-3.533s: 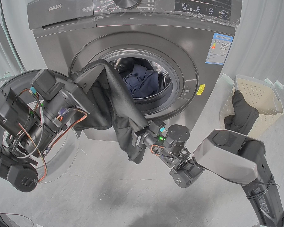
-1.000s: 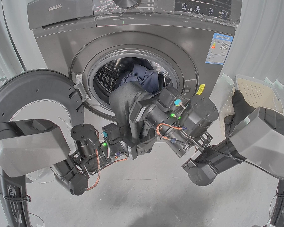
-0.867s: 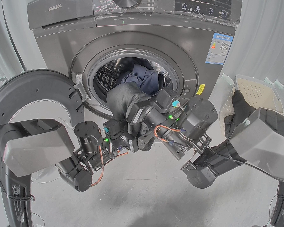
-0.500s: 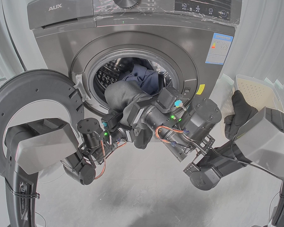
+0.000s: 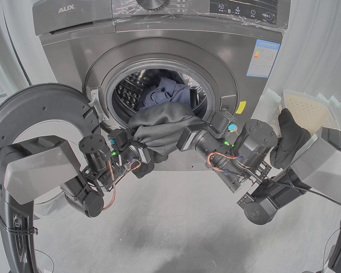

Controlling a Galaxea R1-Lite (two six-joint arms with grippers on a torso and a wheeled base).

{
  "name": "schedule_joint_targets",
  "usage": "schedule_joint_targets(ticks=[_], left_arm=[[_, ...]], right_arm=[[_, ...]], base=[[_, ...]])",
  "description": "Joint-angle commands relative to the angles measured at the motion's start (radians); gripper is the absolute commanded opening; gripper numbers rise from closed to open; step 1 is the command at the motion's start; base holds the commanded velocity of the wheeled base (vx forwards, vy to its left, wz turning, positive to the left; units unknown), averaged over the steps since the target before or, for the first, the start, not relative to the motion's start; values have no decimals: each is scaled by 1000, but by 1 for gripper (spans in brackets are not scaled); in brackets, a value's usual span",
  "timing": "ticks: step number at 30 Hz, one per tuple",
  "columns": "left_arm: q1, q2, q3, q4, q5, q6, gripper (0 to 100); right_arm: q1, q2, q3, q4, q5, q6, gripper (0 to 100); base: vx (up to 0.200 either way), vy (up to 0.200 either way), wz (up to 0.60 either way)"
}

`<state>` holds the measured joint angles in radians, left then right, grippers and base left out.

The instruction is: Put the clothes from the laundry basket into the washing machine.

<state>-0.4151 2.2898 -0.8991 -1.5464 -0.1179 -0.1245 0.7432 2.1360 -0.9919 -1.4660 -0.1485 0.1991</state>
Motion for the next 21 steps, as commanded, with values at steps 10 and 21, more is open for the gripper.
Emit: schedule_joint_targets(ticks=[10, 21], left_arm=[[-45, -282, 200, -3, -8, -64, 0], [-73, -360, 292, -4, -13, -63, 0]], right_arm=[[1, 111, 41, -4, -20, 0, 0], [50, 42, 88, -42, -3, 2, 100]], base=[[0, 0, 0], [0, 0, 0]])
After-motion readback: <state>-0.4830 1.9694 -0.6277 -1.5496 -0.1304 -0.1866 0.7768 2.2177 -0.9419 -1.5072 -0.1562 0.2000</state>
